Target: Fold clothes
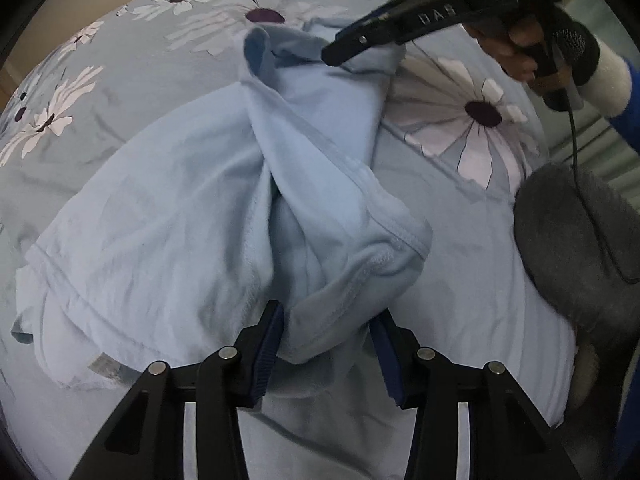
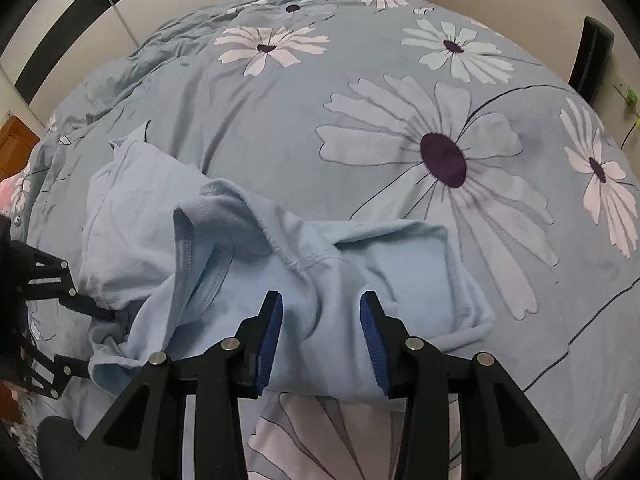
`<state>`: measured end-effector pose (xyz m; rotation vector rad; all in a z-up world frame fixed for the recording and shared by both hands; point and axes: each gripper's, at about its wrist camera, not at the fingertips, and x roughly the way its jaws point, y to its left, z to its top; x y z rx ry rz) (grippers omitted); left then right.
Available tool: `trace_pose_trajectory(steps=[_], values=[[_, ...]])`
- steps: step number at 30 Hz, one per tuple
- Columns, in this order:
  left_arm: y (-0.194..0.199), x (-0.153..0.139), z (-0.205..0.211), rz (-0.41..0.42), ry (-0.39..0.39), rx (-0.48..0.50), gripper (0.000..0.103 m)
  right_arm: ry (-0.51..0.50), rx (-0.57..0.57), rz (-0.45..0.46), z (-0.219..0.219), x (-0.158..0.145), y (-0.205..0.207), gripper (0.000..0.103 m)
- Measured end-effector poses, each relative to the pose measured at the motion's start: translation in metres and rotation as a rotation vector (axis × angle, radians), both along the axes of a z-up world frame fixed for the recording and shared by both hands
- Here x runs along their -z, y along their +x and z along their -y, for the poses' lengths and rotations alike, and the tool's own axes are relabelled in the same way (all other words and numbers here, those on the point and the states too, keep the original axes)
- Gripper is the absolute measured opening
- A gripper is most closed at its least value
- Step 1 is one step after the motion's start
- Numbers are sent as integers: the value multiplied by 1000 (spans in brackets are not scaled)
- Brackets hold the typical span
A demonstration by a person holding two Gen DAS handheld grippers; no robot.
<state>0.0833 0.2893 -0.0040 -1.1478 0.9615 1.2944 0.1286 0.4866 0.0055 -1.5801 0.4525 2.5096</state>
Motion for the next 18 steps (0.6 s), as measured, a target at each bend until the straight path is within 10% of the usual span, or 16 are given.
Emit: trace_pose_trajectory(steps=[4,12,18], values=[[0,-3,6,-21,24,-71,15,3,34,14,-1,1,1,8],[-8,-43,44,-70,193,-412,11,41,130,-102,-9,-61,22,4],[-20,-127,92,-179,378,-654,7,99,137,-271,2,-154,29,3]])
